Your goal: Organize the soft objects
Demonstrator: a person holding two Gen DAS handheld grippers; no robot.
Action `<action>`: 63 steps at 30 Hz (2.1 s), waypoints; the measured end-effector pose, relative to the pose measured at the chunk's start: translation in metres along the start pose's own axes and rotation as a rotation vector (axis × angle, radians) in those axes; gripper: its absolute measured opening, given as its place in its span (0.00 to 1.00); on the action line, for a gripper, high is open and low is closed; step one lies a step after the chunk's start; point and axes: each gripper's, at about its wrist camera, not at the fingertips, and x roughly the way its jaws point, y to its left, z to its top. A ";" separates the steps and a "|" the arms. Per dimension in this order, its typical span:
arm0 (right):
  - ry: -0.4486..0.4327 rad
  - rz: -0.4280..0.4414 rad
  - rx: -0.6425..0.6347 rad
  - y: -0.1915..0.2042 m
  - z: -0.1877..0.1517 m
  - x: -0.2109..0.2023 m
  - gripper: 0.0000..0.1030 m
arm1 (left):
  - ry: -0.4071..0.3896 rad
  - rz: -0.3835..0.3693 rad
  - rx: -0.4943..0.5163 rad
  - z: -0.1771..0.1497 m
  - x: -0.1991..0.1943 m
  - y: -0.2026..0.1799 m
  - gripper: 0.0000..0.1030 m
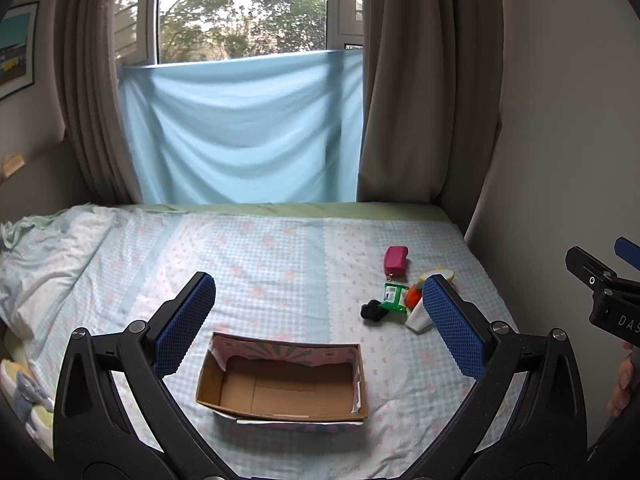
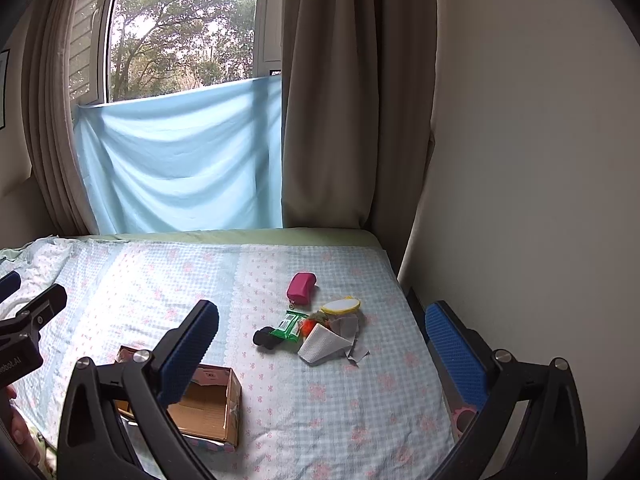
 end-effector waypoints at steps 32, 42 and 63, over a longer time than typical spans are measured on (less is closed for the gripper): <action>0.006 -0.003 0.001 0.004 -0.002 -0.002 1.00 | 0.005 -0.004 -0.003 -0.001 0.000 0.002 1.00; 0.038 -0.001 0.013 0.005 0.004 0.007 1.00 | -0.006 0.011 0.003 0.002 0.007 0.001 1.00; 0.309 -0.078 0.229 -0.054 -0.035 0.154 1.00 | 0.361 -0.301 0.230 0.024 0.227 -0.070 1.00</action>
